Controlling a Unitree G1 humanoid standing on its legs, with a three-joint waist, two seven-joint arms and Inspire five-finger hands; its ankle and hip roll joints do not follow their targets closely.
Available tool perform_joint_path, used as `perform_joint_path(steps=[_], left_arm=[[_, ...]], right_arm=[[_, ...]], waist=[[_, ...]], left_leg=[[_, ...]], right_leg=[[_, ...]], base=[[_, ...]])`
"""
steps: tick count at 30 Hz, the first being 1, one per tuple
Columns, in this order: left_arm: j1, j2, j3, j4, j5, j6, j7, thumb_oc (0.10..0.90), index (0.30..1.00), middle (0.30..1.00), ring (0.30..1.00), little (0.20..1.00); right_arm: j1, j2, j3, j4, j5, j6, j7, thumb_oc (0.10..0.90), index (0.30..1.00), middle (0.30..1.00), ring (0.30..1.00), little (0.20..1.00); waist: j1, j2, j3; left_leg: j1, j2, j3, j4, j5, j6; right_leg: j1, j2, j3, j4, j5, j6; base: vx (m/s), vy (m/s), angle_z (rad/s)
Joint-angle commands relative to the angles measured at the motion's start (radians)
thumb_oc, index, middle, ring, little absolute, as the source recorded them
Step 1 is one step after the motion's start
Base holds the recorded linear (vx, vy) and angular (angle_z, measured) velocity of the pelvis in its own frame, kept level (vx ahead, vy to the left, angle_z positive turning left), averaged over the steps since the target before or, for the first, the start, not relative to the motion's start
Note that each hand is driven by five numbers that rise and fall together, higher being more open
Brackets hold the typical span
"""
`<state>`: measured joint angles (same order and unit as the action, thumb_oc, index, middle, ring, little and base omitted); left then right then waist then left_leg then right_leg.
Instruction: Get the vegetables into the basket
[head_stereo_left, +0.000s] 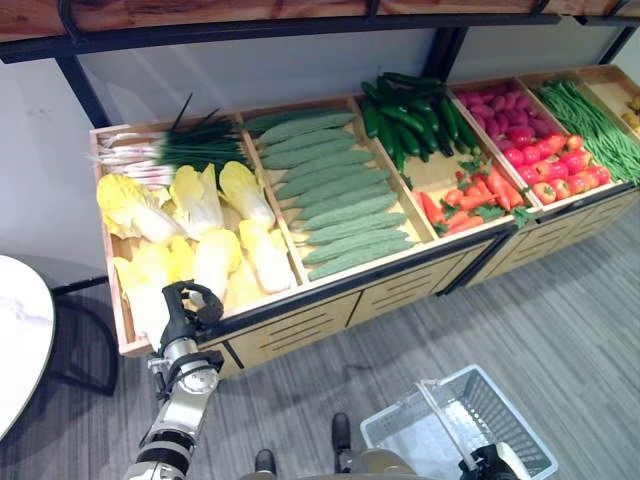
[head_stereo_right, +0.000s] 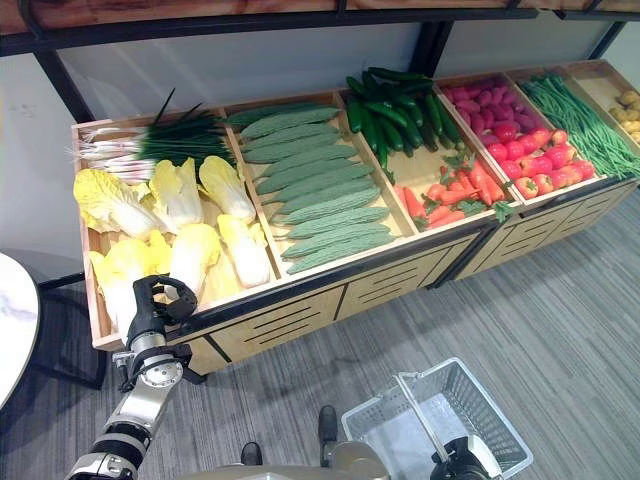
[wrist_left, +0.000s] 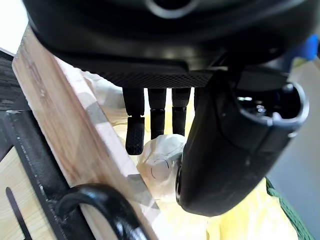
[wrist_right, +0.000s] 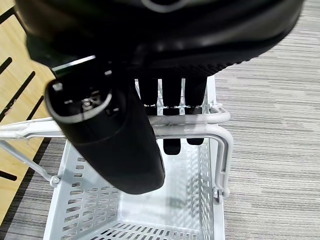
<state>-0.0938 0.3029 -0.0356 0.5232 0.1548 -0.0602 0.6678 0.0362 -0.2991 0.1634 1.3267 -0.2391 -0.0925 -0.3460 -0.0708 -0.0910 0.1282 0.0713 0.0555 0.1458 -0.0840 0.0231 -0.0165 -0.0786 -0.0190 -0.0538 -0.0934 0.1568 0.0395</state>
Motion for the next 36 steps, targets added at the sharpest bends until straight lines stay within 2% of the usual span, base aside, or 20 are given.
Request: perform_joint_path(steps=[1,4,10,21,26,32,36], left_arm=[[-0.115,0.08,0.1,-0.128,0.047,-0.046,0.091,0.4,0.3,0.3,0.3,0.3],[-0.117,0.083,0.102,-0.187,0.064,-0.05,0.09,0.4,0.3,0.3,0.3,0.3],[-0.132,0.11,0.057,-0.439,0.168,-0.092,0.056,0.4,0.3,0.3,0.3,0.3],[-0.056,0.138,0.038,-0.63,0.16,-0.15,-0.013,0.4,0.3,0.3,0.3,0.3],[-0.04,0.122,0.041,-0.67,0.066,-0.172,-0.029,0.4,0.3,0.3,0.3,0.3],[-0.031,0.127,0.068,-0.645,0.073,-0.161,-0.015,0.4,0.3,0.3,0.3,0.3],[-0.026,0.176,0.083,-0.604,0.115,-0.148,-0.042,0.4,0.3,0.3,0.3,0.3]], right_arm=[[-0.027,-0.033,0.034,0.018,-0.03,-0.023,-0.036,0.4,0.3,0.3,0.3,0.3],[-0.031,-0.032,0.034,0.021,-0.028,-0.024,-0.037,0.4,0.3,0.3,0.3,0.3],[-0.04,-0.03,0.041,0.027,-0.026,-0.037,-0.042,0.4,0.3,0.3,0.3,0.3],[-0.039,-0.021,0.026,0.035,-0.011,-0.04,-0.047,0.4,0.3,0.3,0.3,0.3],[-0.036,-0.024,0.029,0.032,-0.008,-0.04,-0.043,0.4,0.3,0.3,0.3,0.3],[-0.035,-0.025,0.023,0.032,-0.009,-0.041,-0.038,0.4,0.3,0.3,0.3,0.3],[-0.036,-0.035,0.026,0.021,-0.014,-0.046,-0.031,0.4,0.3,0.3,0.3,0.3]], waist=[[-0.005,-0.013,-0.006],[-0.002,-0.014,-0.004],[0.009,-0.014,0.007],[0.025,-0.008,0.016],[0.027,-0.007,0.014],[0.029,-0.006,0.011],[0.028,-0.006,0.014]], left_leg=[[-0.006,0.079,-0.029,-0.003,0.004,-0.087],[-0.006,0.078,-0.032,-0.003,0.003,-0.086],[-0.011,0.074,-0.043,-0.003,0.002,-0.083],[-0.016,0.068,-0.05,-0.003,0.004,-0.081],[-0.014,0.067,-0.052,-0.003,0.005,-0.079],[-0.013,0.066,-0.053,-0.003,0.006,-0.08],[-0.014,0.067,-0.05,-0.003,0.006,-0.081]], right_leg=[[0.091,-0.089,0.031,0.006,-0.038,0.089],[0.092,-0.09,0.028,0.006,-0.039,0.089],[0.097,-0.093,0.02,0.006,-0.04,0.089],[0.097,-0.098,0.008,0.006,-0.038,0.09],[0.099,-0.099,0.006,0.006,-0.038,0.089],[0.101,-0.099,0.004,0.006,-0.04,0.089],[0.098,-0.1,0.007,0.006,-0.037,0.089]], base=[[0.0,0.0,0.0],[0.0,0.0,0.0],[0.0,-0.001,0.01],[0.0,0.001,0.02],[0.0,0.0,0.0],[0.0,0.0,0.0],[0.0,0.0,0.0]])
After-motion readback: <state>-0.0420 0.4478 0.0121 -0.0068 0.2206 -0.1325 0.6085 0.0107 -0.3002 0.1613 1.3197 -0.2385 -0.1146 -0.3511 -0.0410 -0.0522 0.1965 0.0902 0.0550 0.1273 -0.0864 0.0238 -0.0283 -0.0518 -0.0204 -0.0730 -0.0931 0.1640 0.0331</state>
